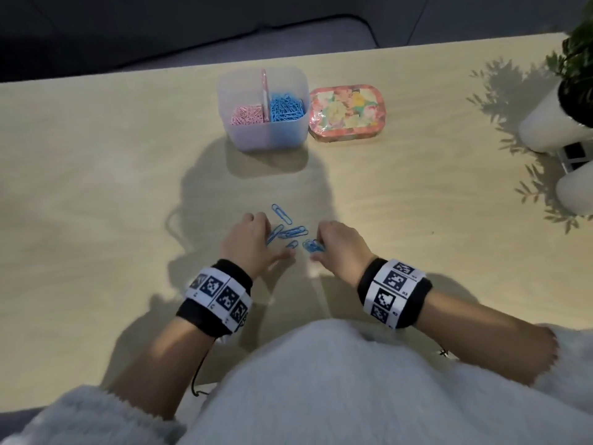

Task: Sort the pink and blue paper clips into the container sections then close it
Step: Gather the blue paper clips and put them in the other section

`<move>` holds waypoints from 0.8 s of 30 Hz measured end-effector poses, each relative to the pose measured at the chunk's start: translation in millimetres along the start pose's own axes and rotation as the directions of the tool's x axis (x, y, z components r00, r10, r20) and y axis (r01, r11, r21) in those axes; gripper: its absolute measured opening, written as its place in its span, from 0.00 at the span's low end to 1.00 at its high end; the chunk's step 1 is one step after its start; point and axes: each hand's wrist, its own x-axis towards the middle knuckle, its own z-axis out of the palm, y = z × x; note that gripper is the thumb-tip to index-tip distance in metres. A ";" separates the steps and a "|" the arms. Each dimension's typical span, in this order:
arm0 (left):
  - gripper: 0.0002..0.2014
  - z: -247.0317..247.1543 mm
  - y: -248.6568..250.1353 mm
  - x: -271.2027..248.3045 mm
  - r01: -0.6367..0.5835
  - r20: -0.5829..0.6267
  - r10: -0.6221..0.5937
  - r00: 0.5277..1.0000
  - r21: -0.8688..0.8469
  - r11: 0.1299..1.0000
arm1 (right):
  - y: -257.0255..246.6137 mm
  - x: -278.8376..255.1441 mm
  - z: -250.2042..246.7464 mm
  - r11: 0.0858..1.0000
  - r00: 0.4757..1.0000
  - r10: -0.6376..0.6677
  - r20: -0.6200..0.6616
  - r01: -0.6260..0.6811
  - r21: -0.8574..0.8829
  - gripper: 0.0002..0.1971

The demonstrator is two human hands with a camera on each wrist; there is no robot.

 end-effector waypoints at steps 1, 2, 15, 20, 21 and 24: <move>0.27 4.2 -0.5 -3.5 -0.006 -0.014 0.006 1.000 -0.006 1.000 | -0.8 1.0 -0.4 1.000 1.000 0.009 0.008 -0.009 0.007 0.15; 0.25 6.7 -0.2 -5.7 -0.016 -0.021 0.016 1.000 -0.009 1.000 | -1.1 1.6 -0.7 1.000 1.000 0.015 0.012 -0.015 0.006 0.13; 0.11 19.3 -0.1 -3.8 -0.222 0.031 0.229 0.973 0.395 0.891 | 4.4 5.3 5.8 0.990 0.988 -0.137 0.071 0.139 -0.028 0.08; 0.09 3.7 -11.2 7.8 -0.149 -0.050 0.151 0.987 0.051 0.988 | 16.3 15.8 -8.7 0.944 0.995 -0.089 0.050 0.068 0.323 0.08; 0.09 0.0 -14.4 10.6 -0.126 -0.048 0.125 0.991 -0.036 0.991 | 17.4 19.1 -12.9 0.901 0.997 -0.056 0.057 0.026 0.433 0.07; 0.05 -10.9 -23.3 23.9 -0.028 0.024 0.039 0.999 -0.361 0.932 | 17.6 28.3 -22.0 0.786 0.999 0.005 0.038 -0.028 0.618 0.12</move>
